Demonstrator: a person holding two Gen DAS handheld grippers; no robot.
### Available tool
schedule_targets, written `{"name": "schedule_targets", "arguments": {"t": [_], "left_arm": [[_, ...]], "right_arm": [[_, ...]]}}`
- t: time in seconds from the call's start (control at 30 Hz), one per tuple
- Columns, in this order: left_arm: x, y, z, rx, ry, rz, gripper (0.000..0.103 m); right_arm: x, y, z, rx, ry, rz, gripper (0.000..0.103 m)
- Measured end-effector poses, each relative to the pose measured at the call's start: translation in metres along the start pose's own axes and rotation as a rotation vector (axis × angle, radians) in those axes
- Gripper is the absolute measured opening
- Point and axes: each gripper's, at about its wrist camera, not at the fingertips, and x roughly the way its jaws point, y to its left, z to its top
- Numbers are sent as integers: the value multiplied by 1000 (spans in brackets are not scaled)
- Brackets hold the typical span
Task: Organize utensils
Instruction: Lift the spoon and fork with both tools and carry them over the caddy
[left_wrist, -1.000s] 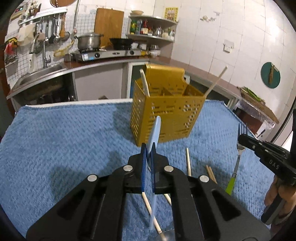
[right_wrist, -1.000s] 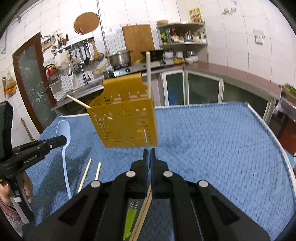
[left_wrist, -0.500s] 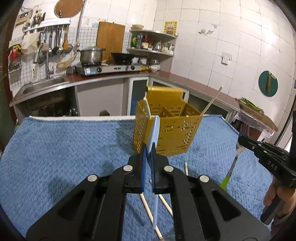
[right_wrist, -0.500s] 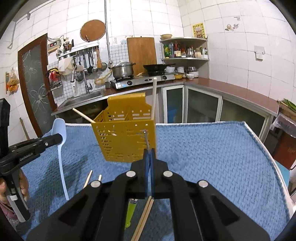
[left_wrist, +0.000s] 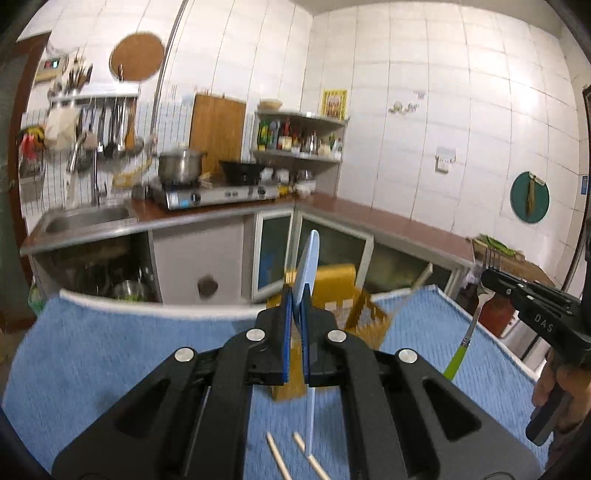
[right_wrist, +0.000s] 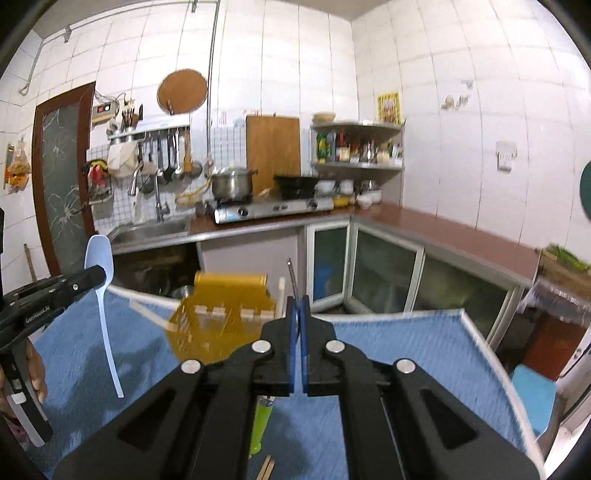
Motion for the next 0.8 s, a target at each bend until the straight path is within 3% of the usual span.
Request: {"name": "schedule_targets", "arguments": {"t": [0.23, 0.4, 0.53, 0.8], "left_arm": [[26, -5, 50, -26, -111, 14, 3], [49, -11, 66, -9, -144, 22, 3], [75, -14, 60, 3, -143, 48, 3], [108, -13, 25, 12, -99, 94, 3]], "right_arm": [[15, 9, 55, -30, -112, -28, 2], [37, 21, 74, -54, -167, -51, 2], [59, 26, 73, -62, -174, -55, 2], [94, 34, 39, -116, -156, -82, 1]]}}
